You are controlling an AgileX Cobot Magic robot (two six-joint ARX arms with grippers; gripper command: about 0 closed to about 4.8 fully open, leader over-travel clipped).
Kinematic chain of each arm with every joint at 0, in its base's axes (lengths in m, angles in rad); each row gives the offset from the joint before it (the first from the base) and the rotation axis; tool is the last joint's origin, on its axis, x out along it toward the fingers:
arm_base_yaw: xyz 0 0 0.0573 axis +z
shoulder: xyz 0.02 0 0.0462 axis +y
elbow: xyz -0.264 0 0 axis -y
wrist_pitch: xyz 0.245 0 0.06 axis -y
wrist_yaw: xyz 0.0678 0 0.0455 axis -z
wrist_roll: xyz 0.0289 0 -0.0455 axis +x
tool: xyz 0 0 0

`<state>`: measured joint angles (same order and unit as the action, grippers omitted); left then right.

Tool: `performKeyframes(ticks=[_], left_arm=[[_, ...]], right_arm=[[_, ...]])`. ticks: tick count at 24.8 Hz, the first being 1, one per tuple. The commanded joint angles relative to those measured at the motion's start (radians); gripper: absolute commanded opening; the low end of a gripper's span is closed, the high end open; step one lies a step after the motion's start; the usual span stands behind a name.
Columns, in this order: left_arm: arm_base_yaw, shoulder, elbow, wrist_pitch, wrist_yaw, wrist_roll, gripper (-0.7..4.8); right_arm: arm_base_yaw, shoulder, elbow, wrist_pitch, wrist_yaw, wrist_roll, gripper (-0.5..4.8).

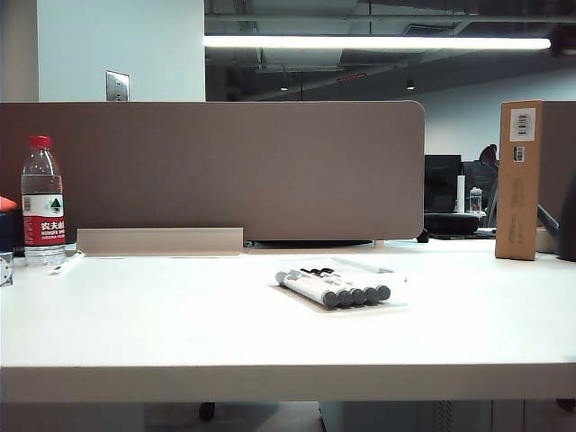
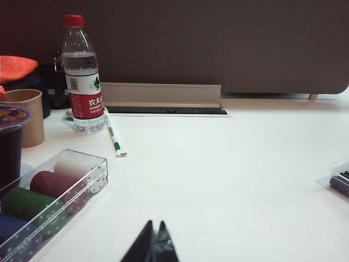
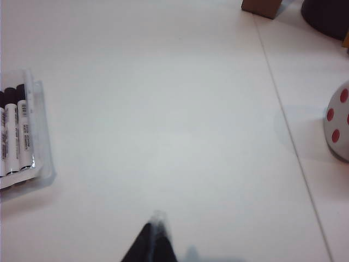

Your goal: Pick up the markers scattered on the table and put them into the packaging box, making sure the markers fit the shape of the box's grooves.

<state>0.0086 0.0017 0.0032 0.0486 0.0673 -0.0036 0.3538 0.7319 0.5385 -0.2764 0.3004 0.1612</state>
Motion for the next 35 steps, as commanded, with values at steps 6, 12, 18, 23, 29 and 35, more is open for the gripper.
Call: performKeyframes(ticks=[6, 12, 18, 23, 29, 35], left_arm=[[-0.002, 0.001, 0.005, 0.012, -0.001, 0.003, -0.05], [-0.002, 0.001, 0.005, 0.012, -0.001, 0.003, -0.05], [-0.002, 0.001, 0.005, 0.012, 0.0, 0.003, -0.05], [-0.001, 0.001, 0.005, 0.011, 0.0, 0.003, -0.05], [-0.001, 0.001, 0.005, 0.009, 0.0, 0.003, -0.05], [-0.001, 0.001, 0.005, 0.009, 0.0, 0.003, -0.05]], right_arm=[[-0.147, -0.374, -0.318, 0.188, -0.177, 0.003, -0.01], [-0.207, -0.593, -0.417, 0.175, -0.199, -0.004, -0.01], [-0.25, -0.723, -0.482, 0.176, -0.198, -0.004, -0.01], [-0.274, -0.734, -0.52, 0.185, -0.209, -0.004, -0.01], [-0.273, -0.734, -0.537, 0.183, -0.303, -0.055, -0.01], [-0.274, -0.734, -0.537, 0.206, -0.267, -0.114, -0.01]])
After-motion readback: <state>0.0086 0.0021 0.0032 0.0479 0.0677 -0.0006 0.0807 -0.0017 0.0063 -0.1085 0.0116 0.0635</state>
